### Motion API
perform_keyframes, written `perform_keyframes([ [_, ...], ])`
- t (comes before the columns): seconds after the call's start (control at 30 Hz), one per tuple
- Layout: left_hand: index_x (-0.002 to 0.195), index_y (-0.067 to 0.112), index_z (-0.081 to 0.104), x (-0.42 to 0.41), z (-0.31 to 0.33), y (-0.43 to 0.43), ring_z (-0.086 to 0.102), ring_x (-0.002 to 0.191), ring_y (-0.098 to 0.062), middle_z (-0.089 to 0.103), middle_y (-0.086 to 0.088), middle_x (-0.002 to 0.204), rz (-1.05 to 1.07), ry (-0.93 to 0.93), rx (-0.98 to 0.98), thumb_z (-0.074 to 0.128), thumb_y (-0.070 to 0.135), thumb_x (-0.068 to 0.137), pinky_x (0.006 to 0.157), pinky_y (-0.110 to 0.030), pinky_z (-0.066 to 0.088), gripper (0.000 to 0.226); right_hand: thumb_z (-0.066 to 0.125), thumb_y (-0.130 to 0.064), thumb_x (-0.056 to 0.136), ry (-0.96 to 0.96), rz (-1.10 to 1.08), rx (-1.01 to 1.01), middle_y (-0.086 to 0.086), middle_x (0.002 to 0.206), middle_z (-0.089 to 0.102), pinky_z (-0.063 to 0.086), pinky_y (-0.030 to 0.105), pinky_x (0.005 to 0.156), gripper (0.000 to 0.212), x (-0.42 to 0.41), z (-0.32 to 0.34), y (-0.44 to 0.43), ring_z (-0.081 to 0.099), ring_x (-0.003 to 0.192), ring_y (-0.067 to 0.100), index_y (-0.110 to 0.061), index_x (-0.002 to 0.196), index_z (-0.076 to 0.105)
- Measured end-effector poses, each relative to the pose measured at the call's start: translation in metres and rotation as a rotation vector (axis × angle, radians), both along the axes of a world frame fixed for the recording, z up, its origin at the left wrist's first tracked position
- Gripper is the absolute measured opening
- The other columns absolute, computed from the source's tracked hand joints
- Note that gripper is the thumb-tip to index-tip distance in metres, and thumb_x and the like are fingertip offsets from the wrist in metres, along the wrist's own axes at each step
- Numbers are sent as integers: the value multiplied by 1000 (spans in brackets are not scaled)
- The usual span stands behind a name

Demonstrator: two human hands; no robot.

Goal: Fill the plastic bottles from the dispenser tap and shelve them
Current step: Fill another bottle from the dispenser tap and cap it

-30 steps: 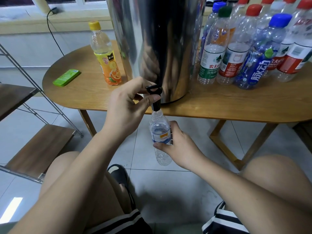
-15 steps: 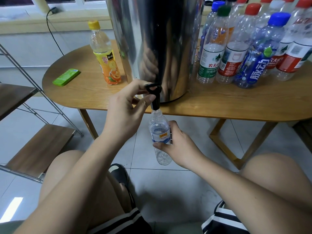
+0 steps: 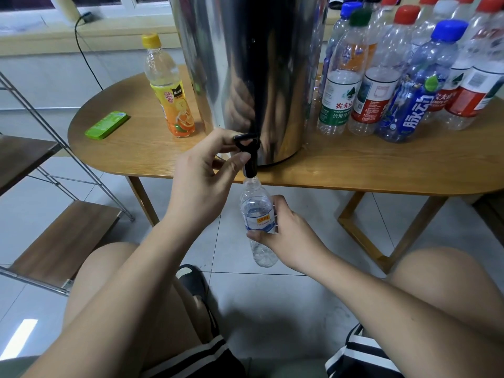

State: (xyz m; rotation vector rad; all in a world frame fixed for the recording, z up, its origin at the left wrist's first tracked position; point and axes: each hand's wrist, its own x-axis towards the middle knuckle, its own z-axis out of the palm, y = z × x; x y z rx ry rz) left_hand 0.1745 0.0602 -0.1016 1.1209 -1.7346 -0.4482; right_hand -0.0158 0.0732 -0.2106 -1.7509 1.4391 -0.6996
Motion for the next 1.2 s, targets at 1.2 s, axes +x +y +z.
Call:
perform_keyframes([
  [1.2,122,17,73,2,-2,-2,73,115,-13,78,11,112,-11,18,15,72,14,106,89,-53,60,16,86,-41,91,0,-6,8,-8,125,70,51,33,87,58,0,1,-1,67,111,17,-34,129,43],
])
